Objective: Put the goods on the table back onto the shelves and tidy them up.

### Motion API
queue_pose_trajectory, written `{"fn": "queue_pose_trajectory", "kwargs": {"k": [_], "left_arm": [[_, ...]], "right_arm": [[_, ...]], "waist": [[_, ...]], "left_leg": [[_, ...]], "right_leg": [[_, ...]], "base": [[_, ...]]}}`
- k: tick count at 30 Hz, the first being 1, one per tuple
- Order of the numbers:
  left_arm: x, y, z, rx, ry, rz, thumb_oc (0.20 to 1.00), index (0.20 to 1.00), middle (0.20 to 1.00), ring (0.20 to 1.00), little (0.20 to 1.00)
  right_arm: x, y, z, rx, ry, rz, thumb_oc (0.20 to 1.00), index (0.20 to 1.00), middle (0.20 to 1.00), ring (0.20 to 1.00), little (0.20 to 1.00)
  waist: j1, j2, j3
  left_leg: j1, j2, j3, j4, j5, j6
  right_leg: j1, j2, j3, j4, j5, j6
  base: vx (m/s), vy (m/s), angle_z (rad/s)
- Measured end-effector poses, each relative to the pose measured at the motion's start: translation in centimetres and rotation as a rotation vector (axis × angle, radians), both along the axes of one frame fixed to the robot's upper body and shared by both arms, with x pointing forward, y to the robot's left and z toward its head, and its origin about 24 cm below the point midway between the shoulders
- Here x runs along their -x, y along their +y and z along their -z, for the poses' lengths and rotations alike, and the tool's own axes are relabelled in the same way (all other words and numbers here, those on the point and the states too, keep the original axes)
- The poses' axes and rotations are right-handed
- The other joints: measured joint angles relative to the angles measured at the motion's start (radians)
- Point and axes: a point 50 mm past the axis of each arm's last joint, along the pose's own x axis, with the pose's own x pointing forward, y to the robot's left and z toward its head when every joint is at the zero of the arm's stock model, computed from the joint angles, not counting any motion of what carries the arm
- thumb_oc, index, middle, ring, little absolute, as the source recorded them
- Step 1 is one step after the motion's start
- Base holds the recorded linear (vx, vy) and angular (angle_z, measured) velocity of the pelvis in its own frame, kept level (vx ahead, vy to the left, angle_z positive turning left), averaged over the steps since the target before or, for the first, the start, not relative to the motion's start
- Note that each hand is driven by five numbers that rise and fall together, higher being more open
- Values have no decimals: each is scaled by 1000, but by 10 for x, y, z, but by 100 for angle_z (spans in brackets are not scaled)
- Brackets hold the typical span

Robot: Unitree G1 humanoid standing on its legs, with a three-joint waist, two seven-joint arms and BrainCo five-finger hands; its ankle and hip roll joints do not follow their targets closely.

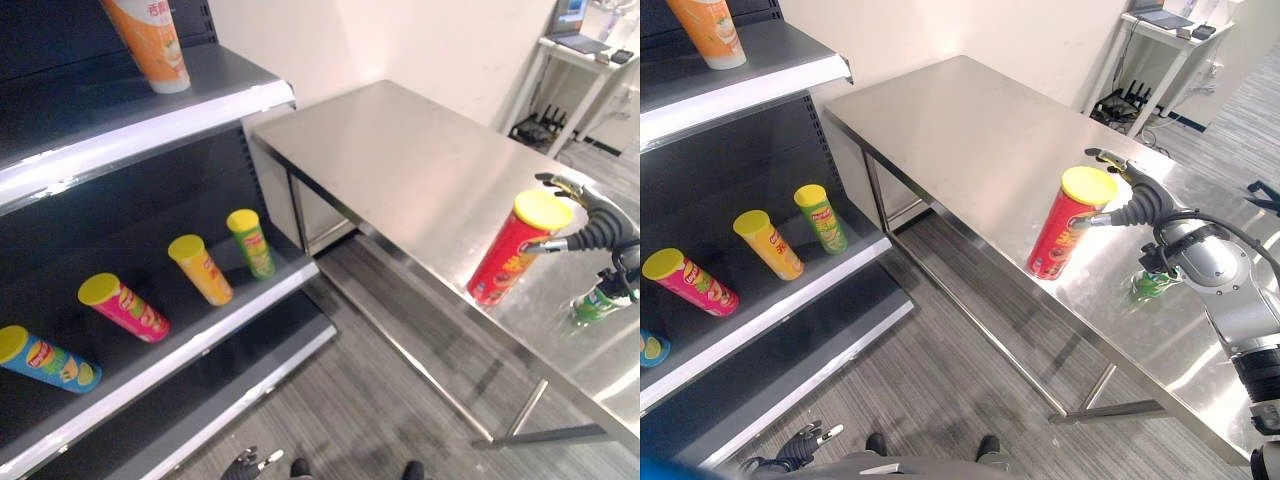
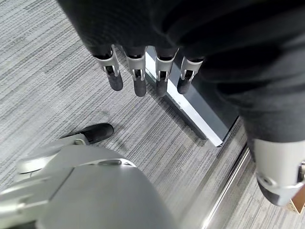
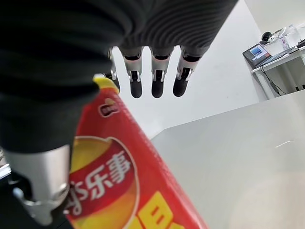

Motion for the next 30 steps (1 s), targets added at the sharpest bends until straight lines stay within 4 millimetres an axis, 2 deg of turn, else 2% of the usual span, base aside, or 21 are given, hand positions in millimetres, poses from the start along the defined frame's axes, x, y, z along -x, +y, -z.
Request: {"fn": "queue_pose_trajectory", "kwargs": {"k": [13,22,23,24,25,26,30], "left_arm": [[0,-1,0,3,-3,2,1000,1000,1000,1000,1000],[0,-1,0,3,0,2,1000,1000,1000,1000,1000],[0,-1,0,3,-1,2,1000,1000,1000,1000,1000],[0,-1,0,3,0,2,1000,1000,1000,1000,1000],[0,-1,0,3,0,2,1000,1000,1000,1000,1000],[0,-1,0,3,0,1,1000,1000,1000,1000,1000],[0,-1,0,3,1,1,1000,1000,1000,1000,1000]], "right_arm": [[-8,14,2,23,40,-65,1000,1000,1000,1000,1000],[-13,15,6,34,72,-72,1000,1000,1000,1000,1000],[-13,15,6,33,73,-70,934,934,934,934,934],[-14,14,6,33,74,-69,780,780,780,780,780],[-14,14,6,33,74,-68,313,313,313,313,313],[-14,14,5,33,70,-69,200,200,200,200,200],[-14,14,5,33,72,-66,200,200,200,200,200]], "waist": [[16,-2,0],[16,-16,1],[16,-16,1],[16,-17,1],[16,-17,1],[15,-17,0],[16,-18,0]], "left_leg": [[0,0,-4,0,0,0],[2,0,-11,0,0,0],[2,0,-11,0,0,0],[2,0,-12,0,0,0],[2,0,-12,0,0,0],[2,0,-12,0,0,0],[2,0,-12,0,0,0]], "right_leg": [[3,0,-3,3,0,0],[11,-1,-13,2,-1,1],[11,-1,-13,2,-1,1],[11,-1,-13,2,-1,1],[11,-1,-13,2,-1,1],[11,0,-14,2,-1,1],[11,-1,-14,3,-1,1]], "base": [[0,0,1],[0,0,2],[0,0,0],[0,0,0],[0,0,0],[0,0,0],[0,0,0]]}}
